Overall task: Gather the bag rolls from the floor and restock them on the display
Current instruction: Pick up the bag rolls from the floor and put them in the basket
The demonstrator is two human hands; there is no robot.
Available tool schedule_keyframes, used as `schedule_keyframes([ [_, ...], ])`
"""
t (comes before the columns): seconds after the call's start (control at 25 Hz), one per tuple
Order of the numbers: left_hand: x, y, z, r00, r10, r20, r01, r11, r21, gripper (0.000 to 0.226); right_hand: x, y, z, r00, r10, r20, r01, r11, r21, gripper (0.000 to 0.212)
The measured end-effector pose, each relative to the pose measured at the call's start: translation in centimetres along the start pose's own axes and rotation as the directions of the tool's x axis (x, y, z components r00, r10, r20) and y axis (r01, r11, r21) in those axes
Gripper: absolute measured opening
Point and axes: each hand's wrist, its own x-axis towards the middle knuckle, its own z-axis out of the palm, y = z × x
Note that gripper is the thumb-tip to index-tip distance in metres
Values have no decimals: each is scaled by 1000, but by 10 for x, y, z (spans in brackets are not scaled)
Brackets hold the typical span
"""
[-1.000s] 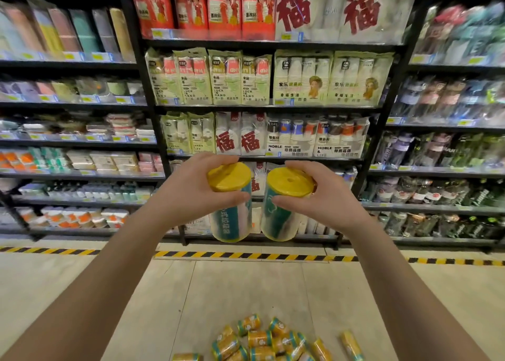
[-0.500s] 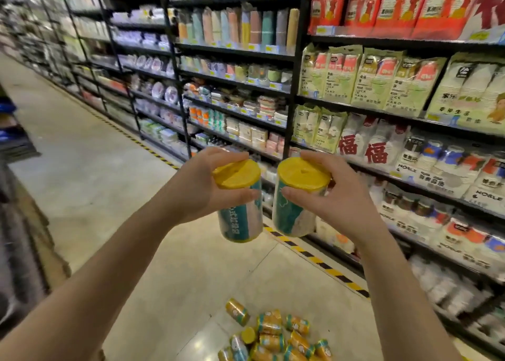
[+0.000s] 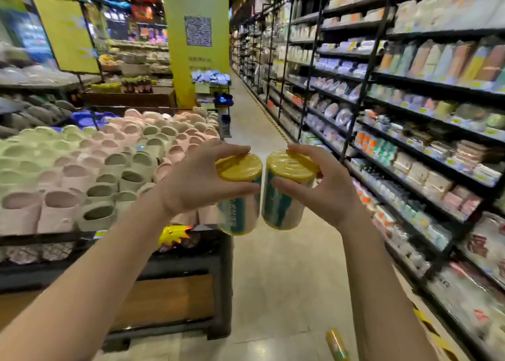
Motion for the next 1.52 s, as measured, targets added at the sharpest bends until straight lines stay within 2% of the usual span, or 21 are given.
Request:
schedule_keyframes([
  [0.2,-119,-93,-153,960,-198,-200,226,966,128,79,29,-113,181,978,-173,120,148,971,189,63],
  [0.44,-245,-165,-281,873,-360,-330,434,882,186,75,37,-233,351,887,-334,318,248,927,282,68],
  [0.56,-314,-203,-333,779,-469,-417,558,822,118,74,41,-290,437,812,-406,420,253,892,374,72],
  [0.76,-400,-268,-392,614,-557,-560,689,724,35,75,53,-367,572,664,-552,504,230,793,565,69],
  [0.88,-435,-314,-436,533,-575,-621,764,642,62,77,67,-410,653,559,-650,514,255,725,640,71],
  [1.04,-453,-376,-490,495,-628,-600,828,551,106,76,102,-449,752,415,-750,516,283,645,710,74],
  [1.24,-476,-464,-537,442,-694,-569,874,474,102,81,139,-485,868,240,-777,582,344,629,697,80],
  [1.32,-487,-492,-545,445,-700,-558,876,468,112,81,143,-491,901,182,-775,605,414,618,668,85],
  [1.4,-499,-528,-557,456,-719,-524,874,472,114,82,145,-494,937,142,-743,654,463,634,619,89],
  [1.52,-516,-587,-576,500,-746,-439,857,499,127,84,142,-492,985,141,-681,719,456,689,563,88],
])
